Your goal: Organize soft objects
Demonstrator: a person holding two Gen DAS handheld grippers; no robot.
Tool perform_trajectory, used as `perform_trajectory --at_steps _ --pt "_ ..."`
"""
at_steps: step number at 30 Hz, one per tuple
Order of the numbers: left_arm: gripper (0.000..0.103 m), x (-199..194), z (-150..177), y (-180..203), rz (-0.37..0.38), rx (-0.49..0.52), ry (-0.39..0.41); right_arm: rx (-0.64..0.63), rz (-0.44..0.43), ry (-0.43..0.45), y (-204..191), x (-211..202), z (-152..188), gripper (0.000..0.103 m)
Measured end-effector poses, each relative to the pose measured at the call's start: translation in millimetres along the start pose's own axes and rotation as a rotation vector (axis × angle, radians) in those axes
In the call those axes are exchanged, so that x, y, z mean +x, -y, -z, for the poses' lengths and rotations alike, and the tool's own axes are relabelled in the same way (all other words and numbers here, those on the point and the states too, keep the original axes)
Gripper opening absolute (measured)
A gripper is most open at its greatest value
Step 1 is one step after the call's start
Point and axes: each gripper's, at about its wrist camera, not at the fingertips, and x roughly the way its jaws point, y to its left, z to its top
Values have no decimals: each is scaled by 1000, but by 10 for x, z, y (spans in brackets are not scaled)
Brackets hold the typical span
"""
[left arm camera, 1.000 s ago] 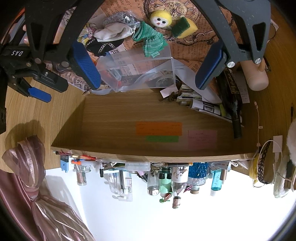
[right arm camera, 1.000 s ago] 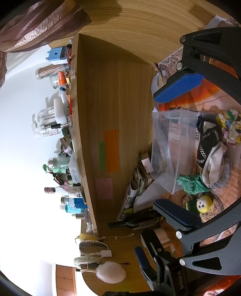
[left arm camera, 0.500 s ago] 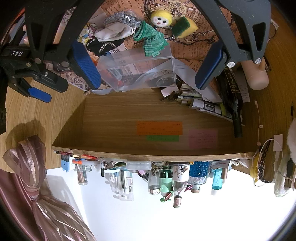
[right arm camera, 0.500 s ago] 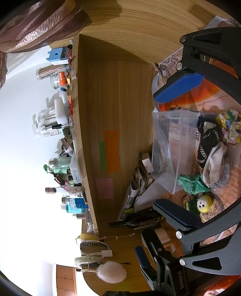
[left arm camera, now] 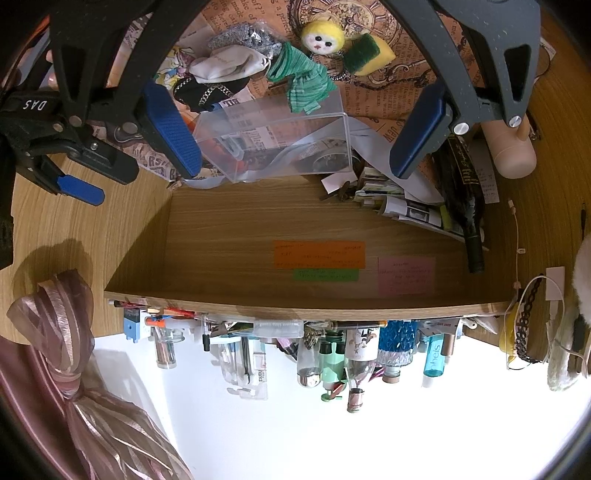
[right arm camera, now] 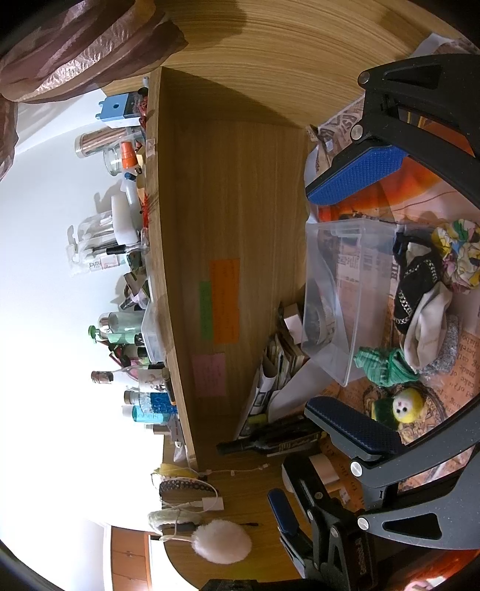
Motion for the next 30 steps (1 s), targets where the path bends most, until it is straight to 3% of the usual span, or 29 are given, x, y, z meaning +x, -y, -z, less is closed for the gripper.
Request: perform_trajectory --at_steps 19,23,30 --pt "103 21 0 2 0 0 -16 1 -8 -8 -10 24 10 103" --pt "103 115 68 -81 -18 3 -57 4 -1 -36 27 101 68 103" --pt "103 399 315 -388 -70 -9 -197 15 28 -147 160 339 288 103"
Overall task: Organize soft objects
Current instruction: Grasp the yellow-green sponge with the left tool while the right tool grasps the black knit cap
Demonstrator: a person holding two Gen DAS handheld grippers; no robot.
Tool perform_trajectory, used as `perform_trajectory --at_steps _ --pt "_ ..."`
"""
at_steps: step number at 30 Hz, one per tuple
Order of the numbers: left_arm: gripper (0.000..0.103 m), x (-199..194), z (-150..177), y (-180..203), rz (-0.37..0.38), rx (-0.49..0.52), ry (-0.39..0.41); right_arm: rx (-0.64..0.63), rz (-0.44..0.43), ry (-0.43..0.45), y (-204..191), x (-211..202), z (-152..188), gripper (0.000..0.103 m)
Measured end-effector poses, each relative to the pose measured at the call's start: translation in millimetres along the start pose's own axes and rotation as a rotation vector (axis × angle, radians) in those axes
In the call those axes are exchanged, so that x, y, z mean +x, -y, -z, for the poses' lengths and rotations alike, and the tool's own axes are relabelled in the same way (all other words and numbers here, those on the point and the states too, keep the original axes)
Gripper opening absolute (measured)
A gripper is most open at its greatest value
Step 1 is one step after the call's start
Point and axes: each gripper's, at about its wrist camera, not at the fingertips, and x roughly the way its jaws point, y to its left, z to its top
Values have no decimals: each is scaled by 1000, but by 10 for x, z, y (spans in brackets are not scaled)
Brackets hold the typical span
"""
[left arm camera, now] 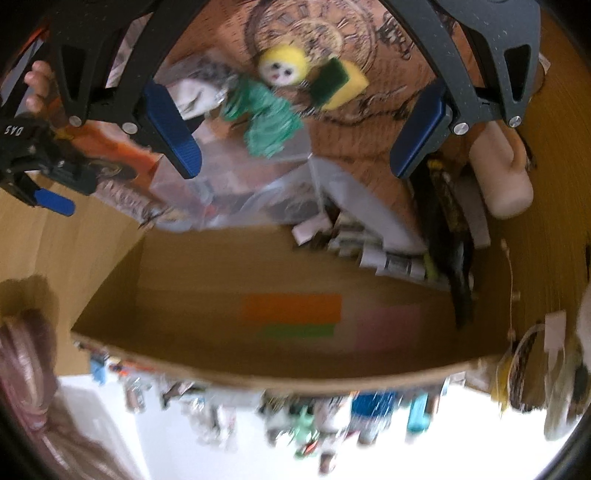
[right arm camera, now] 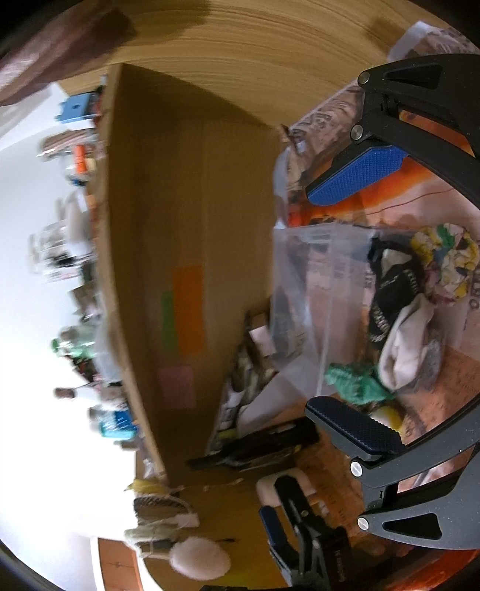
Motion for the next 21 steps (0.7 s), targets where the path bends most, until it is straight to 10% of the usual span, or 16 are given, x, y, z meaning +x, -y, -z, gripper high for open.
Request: perform_trajectory --at_steps 7,21 --pt "99 298 248 -292 -32 -39 -104 5 -13 -128 70 261 228 101" --pt "77 984 697 -646 -1 -130 -371 72 -83 -326 227 747 468 63"
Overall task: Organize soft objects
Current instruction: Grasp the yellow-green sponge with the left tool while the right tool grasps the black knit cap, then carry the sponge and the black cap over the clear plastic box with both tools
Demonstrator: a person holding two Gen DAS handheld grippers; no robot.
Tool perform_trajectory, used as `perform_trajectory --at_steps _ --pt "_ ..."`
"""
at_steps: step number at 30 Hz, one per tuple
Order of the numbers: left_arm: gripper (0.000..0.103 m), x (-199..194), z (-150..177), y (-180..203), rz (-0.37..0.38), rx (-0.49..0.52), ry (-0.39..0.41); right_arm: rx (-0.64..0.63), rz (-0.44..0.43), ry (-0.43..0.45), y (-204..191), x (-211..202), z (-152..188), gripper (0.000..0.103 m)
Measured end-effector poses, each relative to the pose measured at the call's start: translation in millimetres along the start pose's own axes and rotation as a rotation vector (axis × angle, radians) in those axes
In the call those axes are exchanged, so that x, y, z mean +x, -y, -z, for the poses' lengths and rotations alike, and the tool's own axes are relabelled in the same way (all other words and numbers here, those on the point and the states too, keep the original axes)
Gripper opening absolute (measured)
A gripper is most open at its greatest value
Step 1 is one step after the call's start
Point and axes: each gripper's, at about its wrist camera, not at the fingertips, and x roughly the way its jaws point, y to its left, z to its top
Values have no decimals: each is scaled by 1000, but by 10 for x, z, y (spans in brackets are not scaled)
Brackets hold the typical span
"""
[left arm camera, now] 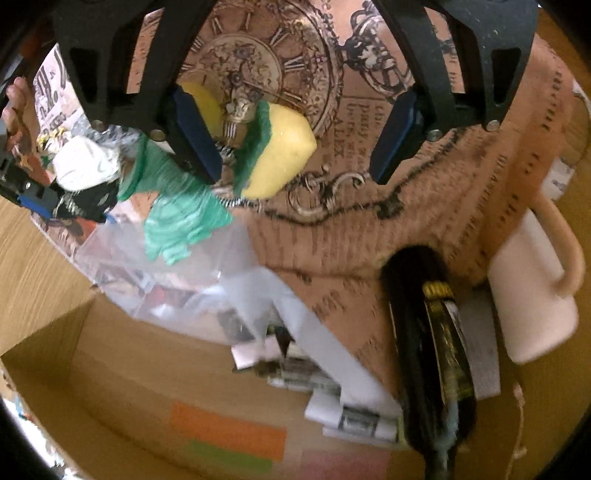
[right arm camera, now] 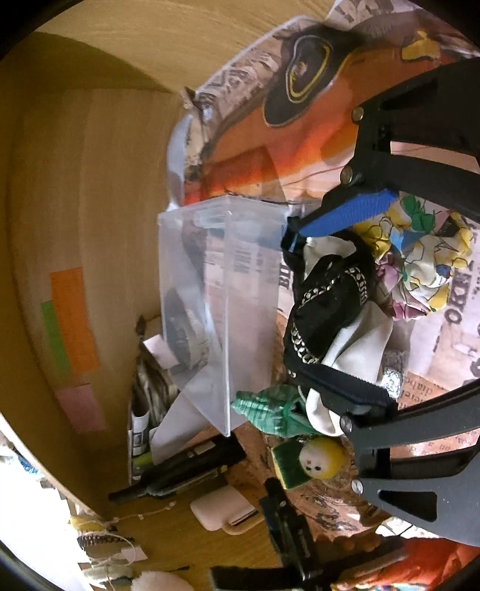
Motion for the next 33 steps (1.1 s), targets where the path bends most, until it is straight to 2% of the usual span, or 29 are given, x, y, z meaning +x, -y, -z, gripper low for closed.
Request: perform_trajectory --at_steps 1,3,4,6,9,11,14,22,27,33 --pt "74 48 7 -1 2 -1 -18 2 -5 -9 5 23 -1 60" --pt "60 122 28 2 14 -7 -47 4 -23 -36 11 80 -2 52" --pt "57 147 33 -2 23 -8 -57 4 -29 -48 14 109 -2 45" --pt "43 147 49 -9 41 -11 -55 2 -40 -67 17 155 8 38" --pt "35 169 52 -8 37 -4 -50 3 -52 -69 30 165 13 28" --pt "33 152 54 -13 35 -6 -44 2 -49 -58 40 148 3 18" --pt "32 85 33 -26 33 -3 -22 -4 -45 -20 33 75 -35 15" --pt "31 -308 -144 36 20 27 97 -40 -6 99 24 -175 -205 13" --pt "31 -502 -391 152 55 46 175 -63 14 184 6 -345 -379 13" --pt "31 -522 -684 385 87 90 214 -104 41 297 -44 -530 -648 13"
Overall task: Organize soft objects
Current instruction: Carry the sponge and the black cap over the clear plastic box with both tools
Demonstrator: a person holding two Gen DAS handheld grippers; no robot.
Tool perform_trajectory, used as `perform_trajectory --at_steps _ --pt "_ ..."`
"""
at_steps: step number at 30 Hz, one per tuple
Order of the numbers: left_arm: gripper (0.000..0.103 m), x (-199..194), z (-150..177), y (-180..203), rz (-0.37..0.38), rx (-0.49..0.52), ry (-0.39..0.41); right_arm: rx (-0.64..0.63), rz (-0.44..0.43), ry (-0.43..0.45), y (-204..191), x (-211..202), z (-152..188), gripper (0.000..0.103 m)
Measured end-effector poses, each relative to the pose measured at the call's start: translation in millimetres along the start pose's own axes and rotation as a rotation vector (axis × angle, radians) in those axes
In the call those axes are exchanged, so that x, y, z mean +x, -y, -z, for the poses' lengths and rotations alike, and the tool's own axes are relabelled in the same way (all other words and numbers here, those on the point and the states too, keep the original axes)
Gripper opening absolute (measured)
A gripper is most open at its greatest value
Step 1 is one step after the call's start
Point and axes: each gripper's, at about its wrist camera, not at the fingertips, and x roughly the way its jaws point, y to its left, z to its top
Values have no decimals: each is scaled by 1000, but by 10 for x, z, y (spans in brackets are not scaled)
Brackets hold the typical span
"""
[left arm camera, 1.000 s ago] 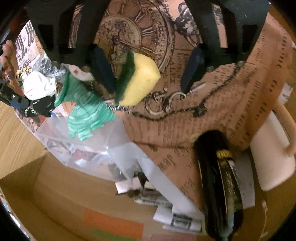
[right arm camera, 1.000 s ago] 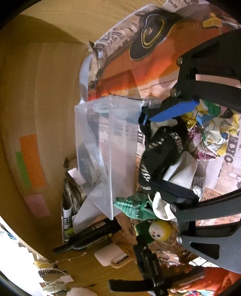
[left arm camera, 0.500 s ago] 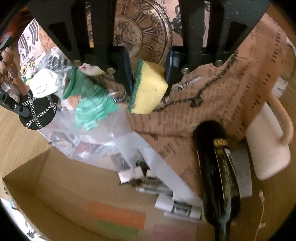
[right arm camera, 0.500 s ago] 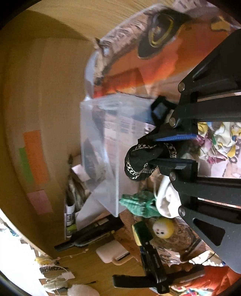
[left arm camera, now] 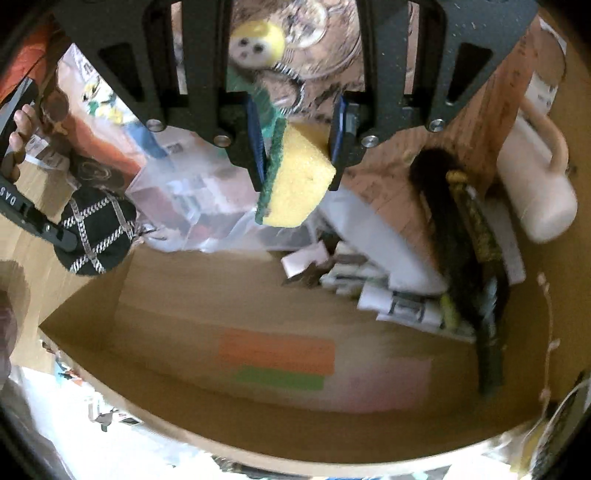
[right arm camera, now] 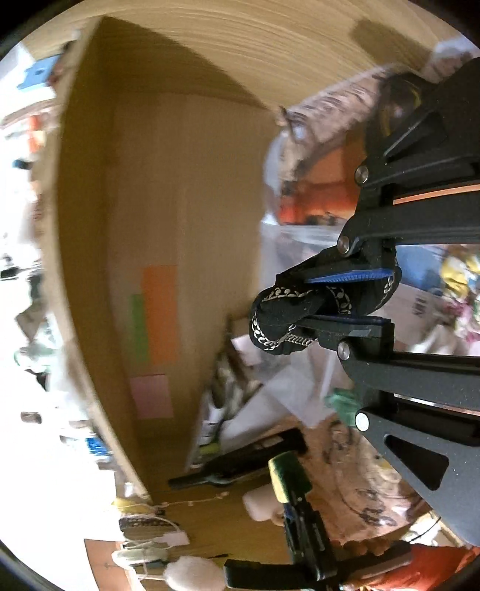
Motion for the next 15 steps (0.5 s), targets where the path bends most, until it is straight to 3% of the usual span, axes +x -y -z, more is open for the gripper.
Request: perform_trajectory --at_steps 7,15 --pt "31 255 -270 190 21 27 -5 -11 16 59 22 105 -251 13" --pt "31 733 -397 330 22 46 -91 -35 30 -20 66 549 -245 13"
